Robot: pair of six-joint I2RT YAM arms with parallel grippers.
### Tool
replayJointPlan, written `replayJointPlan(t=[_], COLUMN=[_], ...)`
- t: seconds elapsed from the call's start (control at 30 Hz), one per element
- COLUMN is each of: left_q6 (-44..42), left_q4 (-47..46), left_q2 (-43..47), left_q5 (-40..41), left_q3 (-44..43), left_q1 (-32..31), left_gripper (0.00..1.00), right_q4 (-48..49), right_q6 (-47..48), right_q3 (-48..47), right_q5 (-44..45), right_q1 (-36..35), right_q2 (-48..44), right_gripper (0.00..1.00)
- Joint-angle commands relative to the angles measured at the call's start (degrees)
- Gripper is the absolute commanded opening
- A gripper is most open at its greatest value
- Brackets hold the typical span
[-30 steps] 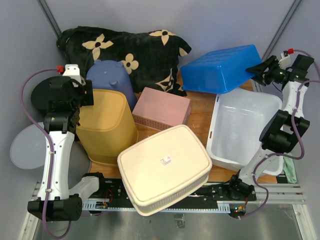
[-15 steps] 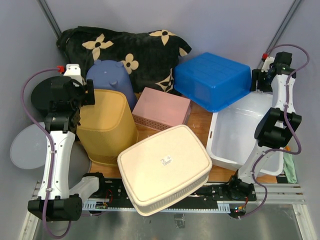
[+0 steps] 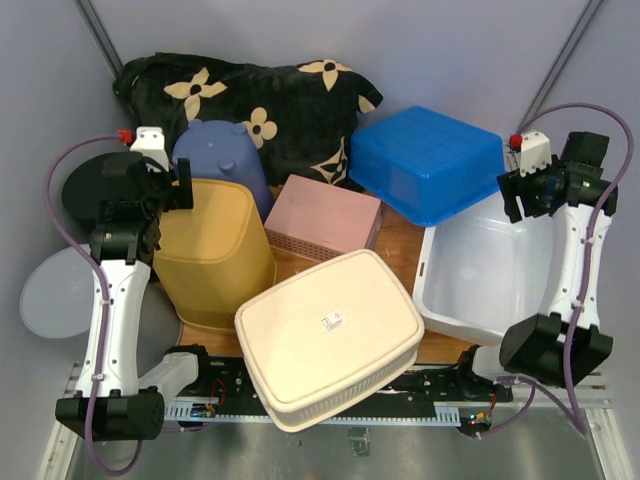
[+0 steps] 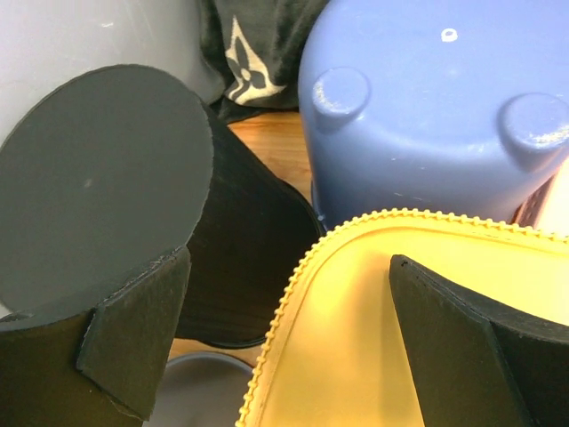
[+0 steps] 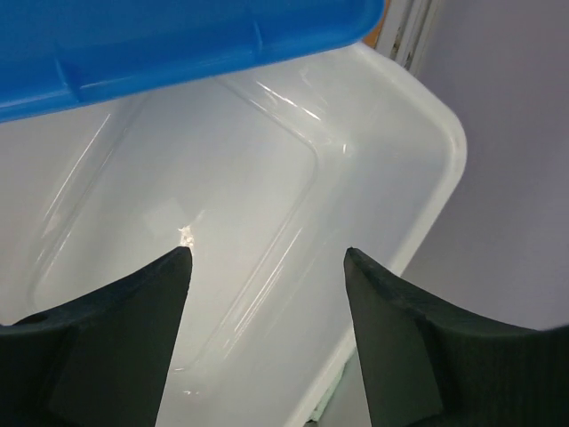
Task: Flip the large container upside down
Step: Turn the container upside down at the center of the board, then adjust the container at the center of the board.
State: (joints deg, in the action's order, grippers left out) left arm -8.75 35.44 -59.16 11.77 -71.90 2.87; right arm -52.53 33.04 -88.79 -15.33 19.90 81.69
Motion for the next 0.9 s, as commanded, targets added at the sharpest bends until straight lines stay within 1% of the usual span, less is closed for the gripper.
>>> replayJointPlan(t=[0.0, 0.1, 0.17, 0.2, 0.27, 0.33, 0.37, 0.43, 0.47, 0.5, 0.6, 0.67, 0.73, 0.8, 0.87], left_q6=[-1.97, -3.41, -4.97, -5.55, -6.02, -6.86, -7.56, -9.14, -10.01, -11.04, -13.80, -14.50, -15.27, -15.33, -14.32], left_q4=[12.82, 15.58, 18.51, 20.14, 22.52, 23.67, 23.79, 23.65, 23.63, 23.66, 23.49, 23.50, 23.31, 23.26, 23.21], left_q2=[-4.68, -4.83, -5.46, -6.51, -9.95, -15.00, -17.52, -22.62, -25.21, -27.48, -33.92, -38.31, -42.58, -47.45, -52.62], left_q5=[-4.70, -11.97, -16.88, -17.62, -17.34, -14.36, -11.90, -8.69, -8.65, -10.27, -16.90, -21.24, -24.13, -23.84, -21.43], left_q3=[-0.78, -5.12, -9.83, -12.50, -17.98, -23.19, -25.65, -31.19, -34.68, -38.44, -49.51, -57.56, -61.52, -64.30, -66.78], left_q1=[0.00, -1.39, -5.09, -8.99, -14.15, -20.42, -24.34, -31.48, -34.16, -36.12, -39.72, -40.53, -41.82, -43.76, -46.10], left_gripper=[0.99, 0.99, 0.99, 0.99, 0.99, 0.99, 0.99, 0.99, 0.99, 0.99, 0.99, 0.99, 0.99, 0.99, 0.99], right_q4=[-0.01, -10.24, -13.55, -13.79, -13.98, -16.15, -18.85, -23.74, -26.01, -28.44, -38.05, -39.29, -39.41, -39.42, -39.40], right_q6=[6.01, 6.44, 6.34, 6.34, 6.73, 8.67, 10.17, 14.99, 18.03, 21.05, 31.04, 32.92, 33.57, 32.68, 31.91], right_q3=[-0.01, -6.45, -7.50, -6.77, -4.04, -2.16, -1.91, -1.50, -1.17, -0.52, 0.94, 4.90, 9.67, 13.52, 16.77], right_q5=[-2.20, -3.07, -2.90, -2.90, -2.88, -3.68, -4.66, -6.96, -7.89, -8.37, -8.75, -5.80, -1.24, 2.80, 4.77], right_q1=[-0.54, -0.39, -0.24, -0.22, -0.21, -0.21, -0.20, -0.21, -0.21, -0.21, -0.21, -0.21, -0.30, -0.30, -0.30], right_q2=[-3.99, -0.31, 0.02, -0.45, -1.81, -3.41, -4.61, -8.16, -10.43, -12.98, -19.31, -24.62, -29.83, -34.29, -37.41], right_gripper=[0.72, 0.70, 0.70, 0.70, 0.70, 0.70, 0.70, 0.70, 0.71, 0.71, 0.72, 0.74, 0.75, 0.76, 0.76])
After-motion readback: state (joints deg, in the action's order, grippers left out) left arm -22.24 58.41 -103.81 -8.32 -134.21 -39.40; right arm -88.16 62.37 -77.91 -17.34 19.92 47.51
